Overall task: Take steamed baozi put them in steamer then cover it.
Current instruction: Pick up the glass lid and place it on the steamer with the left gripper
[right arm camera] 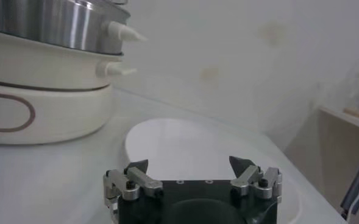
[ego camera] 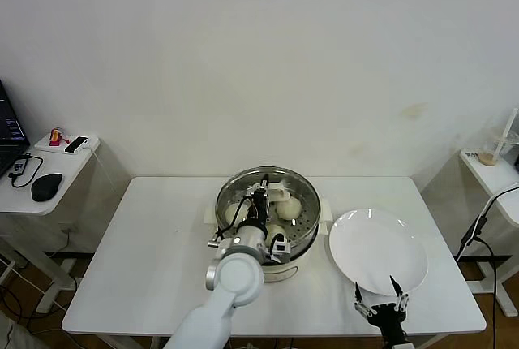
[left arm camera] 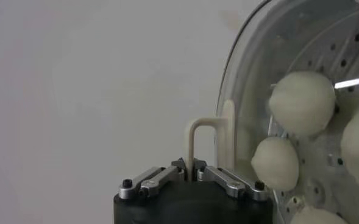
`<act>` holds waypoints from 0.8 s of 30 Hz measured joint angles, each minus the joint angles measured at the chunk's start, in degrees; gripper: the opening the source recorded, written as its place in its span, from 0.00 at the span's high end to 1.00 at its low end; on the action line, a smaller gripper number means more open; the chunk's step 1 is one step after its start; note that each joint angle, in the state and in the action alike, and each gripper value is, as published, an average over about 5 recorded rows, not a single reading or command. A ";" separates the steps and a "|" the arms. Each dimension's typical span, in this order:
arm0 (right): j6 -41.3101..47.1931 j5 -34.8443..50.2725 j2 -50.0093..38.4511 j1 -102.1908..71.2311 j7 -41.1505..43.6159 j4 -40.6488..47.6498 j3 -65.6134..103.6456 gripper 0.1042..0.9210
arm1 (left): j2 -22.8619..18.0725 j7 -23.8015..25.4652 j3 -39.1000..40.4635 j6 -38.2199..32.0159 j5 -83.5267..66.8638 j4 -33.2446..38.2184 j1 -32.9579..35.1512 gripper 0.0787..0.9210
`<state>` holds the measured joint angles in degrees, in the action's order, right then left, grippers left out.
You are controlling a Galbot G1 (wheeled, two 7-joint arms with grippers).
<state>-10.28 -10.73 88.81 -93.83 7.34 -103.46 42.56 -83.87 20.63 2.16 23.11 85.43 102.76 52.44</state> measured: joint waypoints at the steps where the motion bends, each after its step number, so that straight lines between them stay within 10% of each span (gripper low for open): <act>1: -0.01 -0.02 -0.03 0.00 0.00 0.02 -0.05 0.12 | -0.14 -0.10 -0.09 -0.09 0.14 -0.27 0.05 0.93; 24: -0.27 -0.70 -0.23 -0.35 0.01 0.26 -0.52 0.12 | -2.05 -1.98 -1.21 -0.83 0.80 -2.38 1.21 0.93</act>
<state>-10.55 -11.42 88.58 -94.18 7.35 -103.20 42.04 -85.92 18.66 0.94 22.28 86.24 100.38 53.65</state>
